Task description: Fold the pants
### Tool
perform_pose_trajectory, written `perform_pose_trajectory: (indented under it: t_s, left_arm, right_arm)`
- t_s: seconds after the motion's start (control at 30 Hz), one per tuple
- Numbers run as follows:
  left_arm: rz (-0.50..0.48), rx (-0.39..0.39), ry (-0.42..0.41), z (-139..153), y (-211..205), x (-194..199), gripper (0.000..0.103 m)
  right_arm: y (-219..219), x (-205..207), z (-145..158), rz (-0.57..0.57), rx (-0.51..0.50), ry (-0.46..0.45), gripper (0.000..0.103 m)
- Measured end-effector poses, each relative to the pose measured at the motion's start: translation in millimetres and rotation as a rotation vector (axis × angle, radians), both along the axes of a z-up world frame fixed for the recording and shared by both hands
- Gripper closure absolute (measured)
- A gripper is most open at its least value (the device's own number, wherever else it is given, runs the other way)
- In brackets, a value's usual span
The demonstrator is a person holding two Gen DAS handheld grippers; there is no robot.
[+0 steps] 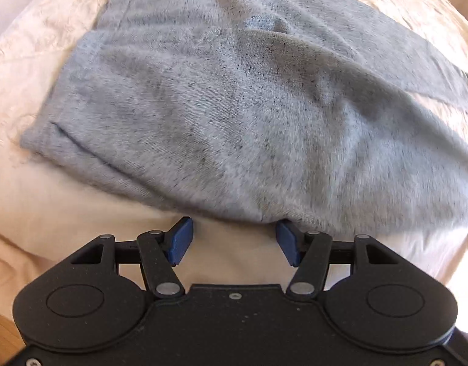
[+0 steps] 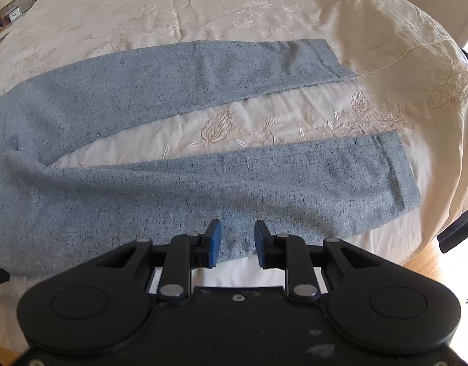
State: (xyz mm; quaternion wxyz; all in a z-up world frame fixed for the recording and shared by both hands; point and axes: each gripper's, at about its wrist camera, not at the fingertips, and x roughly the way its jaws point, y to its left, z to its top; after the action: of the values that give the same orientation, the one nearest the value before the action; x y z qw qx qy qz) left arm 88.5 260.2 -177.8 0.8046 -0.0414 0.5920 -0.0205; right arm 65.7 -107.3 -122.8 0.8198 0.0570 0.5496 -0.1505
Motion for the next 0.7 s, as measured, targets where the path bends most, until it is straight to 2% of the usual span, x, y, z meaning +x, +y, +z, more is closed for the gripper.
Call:
perform_pose_trajectory:
  t_s: [0.1, 0.23, 0.4, 0.53, 0.57, 0.7]
  left_arm:
    - [0.060, -0.042, 0.000, -9, -6, 12, 0.039]
    - [0.150, -0.050, 0.009, -10, -14, 14, 0.037]
    - [0.133, -0.137, -0.026, 11, -27, -5, 0.037]
    - [0.147, -0.096, -0.028, 16, -39, -14, 0.036]
    - [0.158, -0.089, -0.022, 10, -40, -9, 0.036]
    - [0.203, -0.084, -0.016, 9, -49, -3, 0.036]
  right_arm:
    - [-4, -5, 0, -0.028, 0.007, 0.001, 0.079]
    - [-29, -19, -5, -0.107, 0.029, 0.017, 0.079]
    - [-83, -39, -16, -0.222, 0.045, 0.032, 0.079]
    - [-132, -51, -25, -0.308, 0.063, 0.011, 0.078]
    - [-146, -53, -27, -0.331, 0.066, 0.004, 0.075]
    - [-195, -58, -39, -0.436, 0.104, -0.007, 0.075]
